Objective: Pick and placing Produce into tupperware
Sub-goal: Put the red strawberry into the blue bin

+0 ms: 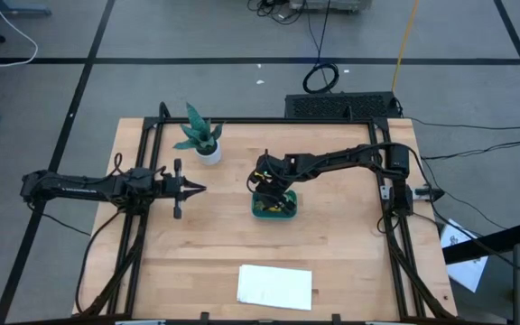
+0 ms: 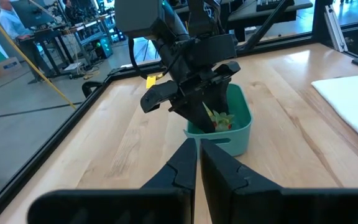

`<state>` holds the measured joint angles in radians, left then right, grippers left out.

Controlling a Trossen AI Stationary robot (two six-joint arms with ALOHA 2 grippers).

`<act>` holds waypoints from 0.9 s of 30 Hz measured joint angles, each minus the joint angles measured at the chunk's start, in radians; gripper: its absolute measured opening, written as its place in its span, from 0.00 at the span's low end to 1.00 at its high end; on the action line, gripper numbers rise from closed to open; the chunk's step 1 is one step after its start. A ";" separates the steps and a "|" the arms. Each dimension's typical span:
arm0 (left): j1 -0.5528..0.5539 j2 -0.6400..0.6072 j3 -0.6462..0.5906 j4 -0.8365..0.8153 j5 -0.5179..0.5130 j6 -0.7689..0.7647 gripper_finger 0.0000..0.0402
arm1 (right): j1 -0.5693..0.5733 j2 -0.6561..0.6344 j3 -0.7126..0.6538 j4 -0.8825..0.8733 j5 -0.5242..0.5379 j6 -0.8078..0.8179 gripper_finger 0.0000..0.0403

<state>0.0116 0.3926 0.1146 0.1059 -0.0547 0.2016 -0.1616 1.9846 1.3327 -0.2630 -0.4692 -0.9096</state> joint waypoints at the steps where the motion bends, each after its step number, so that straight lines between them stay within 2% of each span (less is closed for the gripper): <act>1: 0.000 0.000 0.000 0.000 0.000 0.000 0.06 | 0.000 0.000 0.000 0.000 0.001 0.000 0.38; 24: 0.000 0.000 0.000 0.001 0.000 0.000 0.06 | 0.012 -0.001 0.000 -0.018 0.031 0.066 0.39; 27: 0.000 0.000 0.000 0.001 0.000 0.000 0.06 | 0.021 -0.001 0.000 -0.011 0.052 0.088 0.41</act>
<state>0.0116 0.3926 0.1146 0.1070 -0.0547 0.2017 -0.1401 1.9839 1.3327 -0.2738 -0.4168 -0.8218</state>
